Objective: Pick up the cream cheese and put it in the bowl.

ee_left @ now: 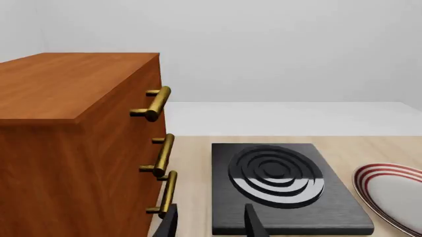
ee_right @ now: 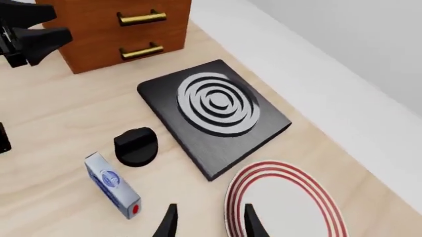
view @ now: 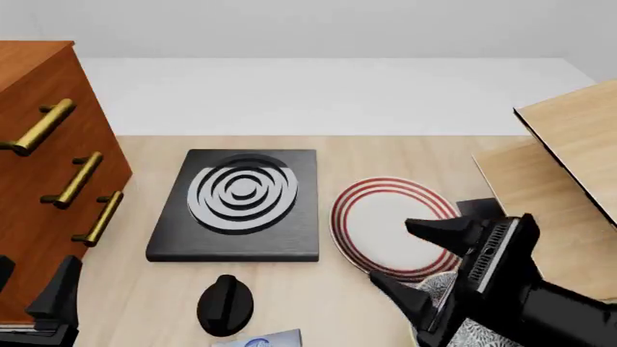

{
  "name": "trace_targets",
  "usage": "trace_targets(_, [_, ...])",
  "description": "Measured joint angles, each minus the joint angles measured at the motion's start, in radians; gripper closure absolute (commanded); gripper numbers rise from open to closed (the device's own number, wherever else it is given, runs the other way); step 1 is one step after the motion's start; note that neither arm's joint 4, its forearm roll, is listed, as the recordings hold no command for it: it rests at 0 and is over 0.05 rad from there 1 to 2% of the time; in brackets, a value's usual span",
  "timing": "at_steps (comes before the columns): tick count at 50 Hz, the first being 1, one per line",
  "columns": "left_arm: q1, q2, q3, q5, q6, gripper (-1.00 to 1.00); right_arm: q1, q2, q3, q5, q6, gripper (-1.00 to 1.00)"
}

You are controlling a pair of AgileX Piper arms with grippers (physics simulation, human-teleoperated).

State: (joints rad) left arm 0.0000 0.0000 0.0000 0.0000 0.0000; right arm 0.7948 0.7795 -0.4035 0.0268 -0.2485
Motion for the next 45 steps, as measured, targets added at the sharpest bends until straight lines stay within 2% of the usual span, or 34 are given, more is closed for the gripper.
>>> trace_targets(19, [0.0, 0.0, 0.0, 0.0, 0.0, -1.0, 0.189, 0.302, -0.128, -0.021, -0.023, -1.0])
trace_targets(45, [0.0, 0.0, 0.0, 0.0, 0.0, -1.0, 0.364, 0.62, -0.288, -0.024, -0.02, -1.0])
